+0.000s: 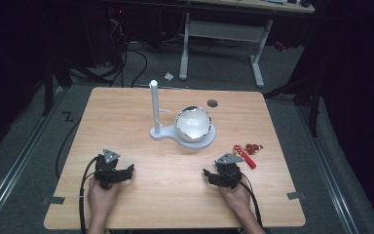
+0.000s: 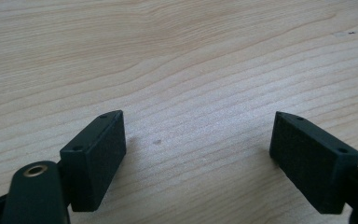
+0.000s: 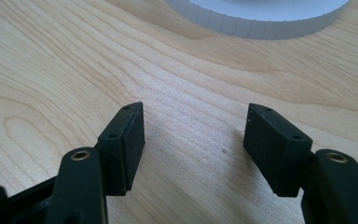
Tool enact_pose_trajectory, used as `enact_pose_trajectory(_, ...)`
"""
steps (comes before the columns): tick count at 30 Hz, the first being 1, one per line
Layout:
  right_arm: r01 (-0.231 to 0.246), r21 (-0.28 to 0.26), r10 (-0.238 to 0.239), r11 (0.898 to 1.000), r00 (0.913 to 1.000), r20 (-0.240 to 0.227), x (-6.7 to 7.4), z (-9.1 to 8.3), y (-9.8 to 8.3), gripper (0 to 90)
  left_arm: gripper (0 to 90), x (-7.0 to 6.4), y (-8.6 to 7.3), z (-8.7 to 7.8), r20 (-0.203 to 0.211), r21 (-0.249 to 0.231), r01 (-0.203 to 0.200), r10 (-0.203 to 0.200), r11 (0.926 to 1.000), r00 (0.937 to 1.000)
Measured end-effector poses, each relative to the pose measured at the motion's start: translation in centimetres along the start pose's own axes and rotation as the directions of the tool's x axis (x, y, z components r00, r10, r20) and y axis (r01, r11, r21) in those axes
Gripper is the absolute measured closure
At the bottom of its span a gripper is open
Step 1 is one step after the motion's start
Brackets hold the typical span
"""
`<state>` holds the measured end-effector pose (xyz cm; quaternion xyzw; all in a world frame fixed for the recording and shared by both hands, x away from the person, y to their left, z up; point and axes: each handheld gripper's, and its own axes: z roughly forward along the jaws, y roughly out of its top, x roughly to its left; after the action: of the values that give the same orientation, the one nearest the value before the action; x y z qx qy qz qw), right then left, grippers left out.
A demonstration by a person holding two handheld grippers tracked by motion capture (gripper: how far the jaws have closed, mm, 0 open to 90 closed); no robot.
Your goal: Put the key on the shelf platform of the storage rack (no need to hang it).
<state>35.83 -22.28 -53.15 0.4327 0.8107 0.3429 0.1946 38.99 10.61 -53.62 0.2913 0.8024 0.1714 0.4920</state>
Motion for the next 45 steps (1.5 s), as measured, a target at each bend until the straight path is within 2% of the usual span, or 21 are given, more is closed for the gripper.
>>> enact_pose_trajectory(21, -0.002, 0.000, 0.002, 1.000, 1.0000, 0.000, 0.0, 0.0, 0.0, 38.4, 18.7, 0.0, 0.0, 0.0, 0.000, 0.000, 0.001, -0.001, 1.0000, 1.0000)
enact_pose_trajectory(26, -0.017, 0.016, 0.017, 1.000, 0.9998, 0.007, 0.0, -0.3, 0.0, 40.4, 18.7, 0.0, 0.0, 0.0, 0.000, 0.000, 0.000, 0.000, 1.0000, 1.0000)
enact_pose_trajectory(30, -0.011, 0.024, 0.011, 1.000, 0.9999, 0.013, -0.2, -0.4, 0.0, 41.0, 18.7, 0.0, 0.0, 0.0, 0.000, 0.000, 0.000, 0.000, 1.0000, 1.0000)
enact_pose_trajectory(45, -0.063, -0.014, 0.064, 0.998, 0.9978, 0.017, -1.1, -2.1, -0.8, 45.0, 18.7, 0.0, 0.0, 0.0, 0.001, 0.001, -0.001, 0.001, 1.0000, 1.0000)
